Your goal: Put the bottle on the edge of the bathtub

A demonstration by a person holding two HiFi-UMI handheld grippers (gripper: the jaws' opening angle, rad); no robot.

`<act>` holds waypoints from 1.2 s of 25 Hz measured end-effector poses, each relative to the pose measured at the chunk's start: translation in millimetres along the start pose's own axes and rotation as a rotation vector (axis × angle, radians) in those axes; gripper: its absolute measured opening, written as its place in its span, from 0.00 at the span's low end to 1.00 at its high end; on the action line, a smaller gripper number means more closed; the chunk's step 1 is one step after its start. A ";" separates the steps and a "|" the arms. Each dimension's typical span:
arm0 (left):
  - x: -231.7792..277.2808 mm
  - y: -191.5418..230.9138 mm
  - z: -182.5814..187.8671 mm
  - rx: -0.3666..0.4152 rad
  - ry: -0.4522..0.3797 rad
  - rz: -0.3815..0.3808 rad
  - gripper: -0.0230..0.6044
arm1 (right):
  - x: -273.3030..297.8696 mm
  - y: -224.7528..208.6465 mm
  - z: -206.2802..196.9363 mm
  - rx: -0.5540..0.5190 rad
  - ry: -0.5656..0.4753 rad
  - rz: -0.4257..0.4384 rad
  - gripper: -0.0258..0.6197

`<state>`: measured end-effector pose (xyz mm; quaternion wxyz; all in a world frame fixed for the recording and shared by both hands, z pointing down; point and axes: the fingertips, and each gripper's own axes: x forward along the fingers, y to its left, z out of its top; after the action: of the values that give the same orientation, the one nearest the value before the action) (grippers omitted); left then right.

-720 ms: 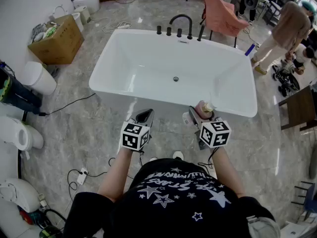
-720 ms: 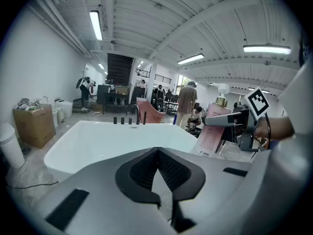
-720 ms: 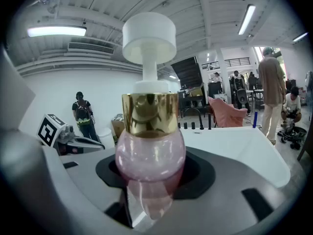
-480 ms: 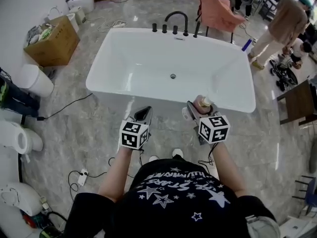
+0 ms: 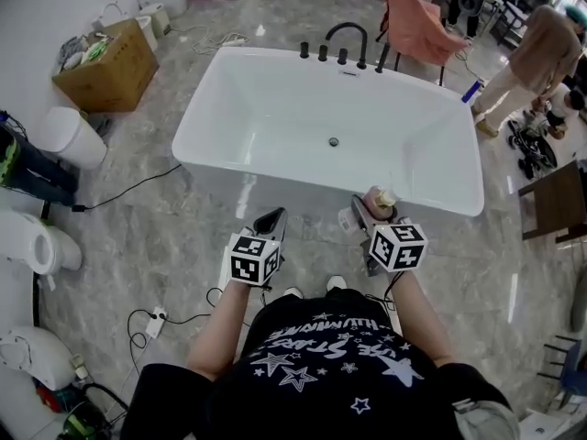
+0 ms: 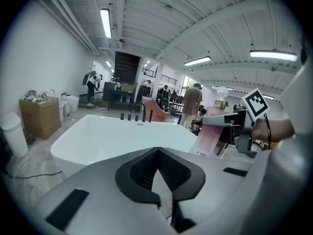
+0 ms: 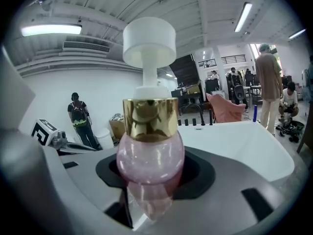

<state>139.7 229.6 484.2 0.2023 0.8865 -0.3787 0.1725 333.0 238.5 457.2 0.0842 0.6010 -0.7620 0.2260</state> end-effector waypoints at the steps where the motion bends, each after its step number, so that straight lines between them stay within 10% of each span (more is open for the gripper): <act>1: -7.5 11.3 -1.8 0.001 0.000 0.013 0.06 | 4.5 6.3 0.9 -0.005 -0.006 0.003 0.38; 17: -36.7 165.7 -37.3 -0.157 0.052 0.206 0.06 | 145.5 68.8 -1.9 -0.016 0.059 0.137 0.38; 30: 25.9 338.4 41.0 -0.210 0.026 0.343 0.06 | 360.8 90.8 60.8 -0.031 0.108 0.217 0.38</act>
<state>-88.0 -19.7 538.0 0.2661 0.7809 -0.5372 0.1755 160.0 -89.4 525.8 0.1093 0.5007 -0.8203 0.2540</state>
